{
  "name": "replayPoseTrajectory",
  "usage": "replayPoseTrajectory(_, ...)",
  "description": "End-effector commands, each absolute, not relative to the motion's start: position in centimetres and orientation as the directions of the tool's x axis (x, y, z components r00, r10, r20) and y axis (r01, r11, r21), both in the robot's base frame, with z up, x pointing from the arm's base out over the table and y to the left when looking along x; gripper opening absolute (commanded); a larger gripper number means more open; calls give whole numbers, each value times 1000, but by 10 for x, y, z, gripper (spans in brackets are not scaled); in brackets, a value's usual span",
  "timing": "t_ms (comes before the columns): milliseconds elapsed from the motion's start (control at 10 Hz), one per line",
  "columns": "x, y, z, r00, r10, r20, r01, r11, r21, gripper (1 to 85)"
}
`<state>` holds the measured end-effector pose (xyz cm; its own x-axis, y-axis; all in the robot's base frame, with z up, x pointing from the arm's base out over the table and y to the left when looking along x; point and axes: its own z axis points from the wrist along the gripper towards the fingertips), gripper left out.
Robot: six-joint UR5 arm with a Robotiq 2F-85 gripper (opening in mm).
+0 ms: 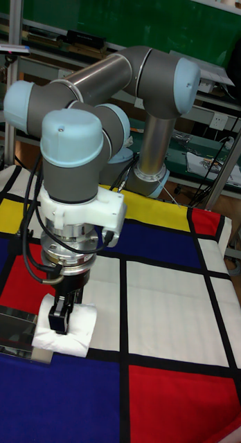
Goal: Take the roll of paper down from the shelf
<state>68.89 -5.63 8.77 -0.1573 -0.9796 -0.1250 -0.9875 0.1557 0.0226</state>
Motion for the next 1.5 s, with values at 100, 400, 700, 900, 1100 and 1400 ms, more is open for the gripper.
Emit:
replayPoseTrajectory(100,696,-35,93,-187,-975,-118,-982,187,8,10)
replayPoseTrajectory(400,696,-76,99,-132,-988,-76,-991,133,-10,10)
replayPoseTrajectory(700,697,-81,98,-131,-990,-59,-991,132,-16,10)
replayPoseTrajectory(900,698,-79,98,-137,-988,-65,-990,138,-19,10)
replayPoseTrajectory(1100,701,-83,98,-140,-989,-52,-989,142,-33,10)
replayPoseTrajectory(1400,697,-81,98,-141,-988,-56,-990,143,-19,10)
